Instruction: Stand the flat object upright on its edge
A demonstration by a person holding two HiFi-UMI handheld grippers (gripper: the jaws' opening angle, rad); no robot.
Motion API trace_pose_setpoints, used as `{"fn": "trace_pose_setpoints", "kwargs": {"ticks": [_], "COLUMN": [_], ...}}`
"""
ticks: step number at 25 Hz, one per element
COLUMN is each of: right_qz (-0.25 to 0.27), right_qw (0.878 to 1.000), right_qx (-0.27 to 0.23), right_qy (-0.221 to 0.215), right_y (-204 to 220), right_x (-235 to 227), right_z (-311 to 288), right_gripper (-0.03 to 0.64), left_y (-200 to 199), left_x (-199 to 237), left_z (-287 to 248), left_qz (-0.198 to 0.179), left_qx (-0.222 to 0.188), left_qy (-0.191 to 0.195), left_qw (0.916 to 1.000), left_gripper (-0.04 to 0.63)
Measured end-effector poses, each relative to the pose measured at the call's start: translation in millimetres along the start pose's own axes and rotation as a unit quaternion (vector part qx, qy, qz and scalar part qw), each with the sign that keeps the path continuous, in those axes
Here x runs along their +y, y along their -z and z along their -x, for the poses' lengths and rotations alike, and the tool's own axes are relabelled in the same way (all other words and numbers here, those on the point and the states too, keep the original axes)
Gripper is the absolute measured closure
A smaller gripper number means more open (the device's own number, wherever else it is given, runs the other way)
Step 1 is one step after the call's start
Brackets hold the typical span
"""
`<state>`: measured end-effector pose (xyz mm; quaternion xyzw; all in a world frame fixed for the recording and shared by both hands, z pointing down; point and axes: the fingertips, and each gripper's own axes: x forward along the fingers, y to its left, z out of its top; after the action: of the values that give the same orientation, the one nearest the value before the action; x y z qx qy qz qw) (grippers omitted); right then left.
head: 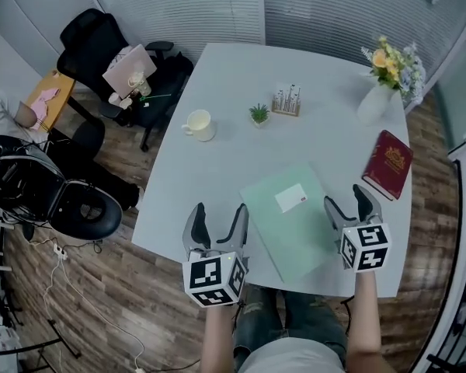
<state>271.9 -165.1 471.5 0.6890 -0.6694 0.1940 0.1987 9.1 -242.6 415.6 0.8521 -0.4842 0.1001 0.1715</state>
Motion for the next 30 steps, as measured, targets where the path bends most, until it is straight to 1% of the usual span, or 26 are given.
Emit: {"fn": "trace_pose_setpoints", "kwargs": {"ticks": [4, 9, 13, 17, 21, 26, 30], "right_qz": [0.013, 0.042, 0.044, 0.037, 0.019, 0.02, -0.006], "right_qw": [0.999, 0.995, 0.992, 0.989, 0.985, 0.976, 0.967], "right_qx": [0.028, 0.072, 0.091, 0.114, 0.132, 0.164, 0.184], "right_qy": [-0.027, -0.056, -0.071, -0.086, -0.111, -0.14, -0.176], "right_y": [8.7, 26.2, 36.6, 52.8, 65.9, 84.1, 95.7], "right_x": [-3.5, -5.1, -6.6, -10.8, -10.2, -6.6, -0.3], "right_z": [-22.4, -48.2, -62.4, -75.4, -87.8, -101.5, -109.3], "right_gripper": [0.272, 0.276, 0.289, 0.296, 0.299, 0.304, 0.305], "left_y": [15.1, 39.2, 56.0, 71.0, 88.9, 112.3, 128.8], "left_x": [-1.1, -4.0, -5.0, -7.8, -8.8, -9.8, -11.2], "left_z": [-10.3, -20.2, -24.7, -29.2, -31.0, -28.9, -25.6], "left_qz": [0.018, 0.027, 0.039, 0.051, 0.062, 0.069, 0.083], "left_qx": [0.02, 0.048, 0.068, 0.082, 0.1, 0.126, 0.143], "left_qy": [-0.008, -0.019, -0.027, -0.032, -0.037, -0.044, -0.044], "left_qw": [0.9996, 0.9983, 0.9966, 0.9948, 0.9924, 0.9886, 0.9851], "left_gripper": [0.233, 0.233, 0.233, 0.233, 0.233, 0.233, 0.233]}}
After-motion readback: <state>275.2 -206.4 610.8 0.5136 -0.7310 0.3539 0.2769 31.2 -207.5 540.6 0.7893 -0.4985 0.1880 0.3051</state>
